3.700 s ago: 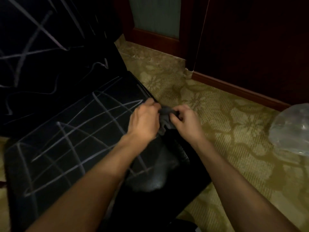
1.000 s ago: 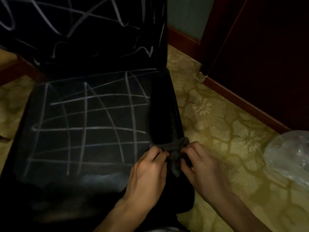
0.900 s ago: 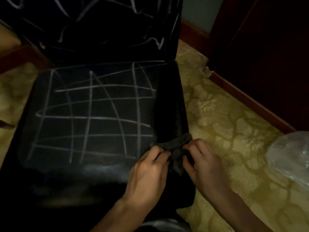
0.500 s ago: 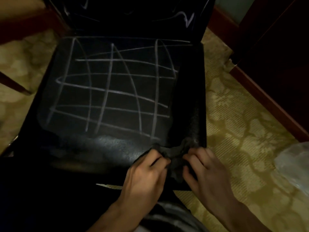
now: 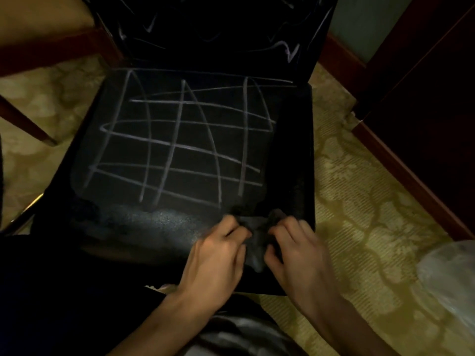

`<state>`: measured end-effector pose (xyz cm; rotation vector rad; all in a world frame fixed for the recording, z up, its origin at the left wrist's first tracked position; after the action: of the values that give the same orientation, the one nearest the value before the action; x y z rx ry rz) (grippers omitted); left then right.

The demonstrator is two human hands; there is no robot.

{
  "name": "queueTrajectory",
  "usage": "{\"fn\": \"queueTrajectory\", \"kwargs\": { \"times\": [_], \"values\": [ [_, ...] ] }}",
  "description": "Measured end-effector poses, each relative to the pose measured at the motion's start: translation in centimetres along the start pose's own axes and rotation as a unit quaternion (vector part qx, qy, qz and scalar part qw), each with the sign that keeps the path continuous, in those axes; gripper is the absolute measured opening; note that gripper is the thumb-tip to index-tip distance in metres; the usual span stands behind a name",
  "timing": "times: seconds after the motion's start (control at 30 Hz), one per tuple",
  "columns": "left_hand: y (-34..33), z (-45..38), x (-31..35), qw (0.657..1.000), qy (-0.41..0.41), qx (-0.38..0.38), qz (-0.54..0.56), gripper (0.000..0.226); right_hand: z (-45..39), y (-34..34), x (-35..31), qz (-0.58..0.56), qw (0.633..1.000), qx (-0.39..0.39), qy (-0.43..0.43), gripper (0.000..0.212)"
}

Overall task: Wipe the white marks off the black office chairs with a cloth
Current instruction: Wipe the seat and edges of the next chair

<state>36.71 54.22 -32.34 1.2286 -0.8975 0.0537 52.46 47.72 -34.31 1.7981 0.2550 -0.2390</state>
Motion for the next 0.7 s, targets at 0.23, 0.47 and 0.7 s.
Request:
{"fn": "queueTrajectory", "kwargs": {
  "times": [0.23,0.47,0.7],
  "values": [
    [1.4,-7.8,-1.0,0.994,0.047,0.093,-0.036,0.016,-8.6,-1.5,1.5,0.013,1.0,0.013,-0.021,0.014],
    [1.8,-3.1,-1.5,0.989,0.09,0.11,-0.032,0.016,-6.9,-1.4,0.4,-0.024,0.996,-0.022,0.086,0.014],
    [3.6,-0.1,-5.2,0.965,0.179,0.187,-0.043,0.012,-10.5,-4.5,-4.0,-0.061,0.981,-0.026,0.184,0.018]
  ]
}}
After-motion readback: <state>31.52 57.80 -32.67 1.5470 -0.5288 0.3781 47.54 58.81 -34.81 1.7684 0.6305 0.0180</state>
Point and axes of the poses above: each hand's wrist, its own z-axis away from the middle knuckle, its own y-axis out of the back of the hand, x = y × z, the point moved 1 cm from there along -z, towards the middle knuckle, and after that the axes turned 6 degrees about y, right-handed, at the moved point
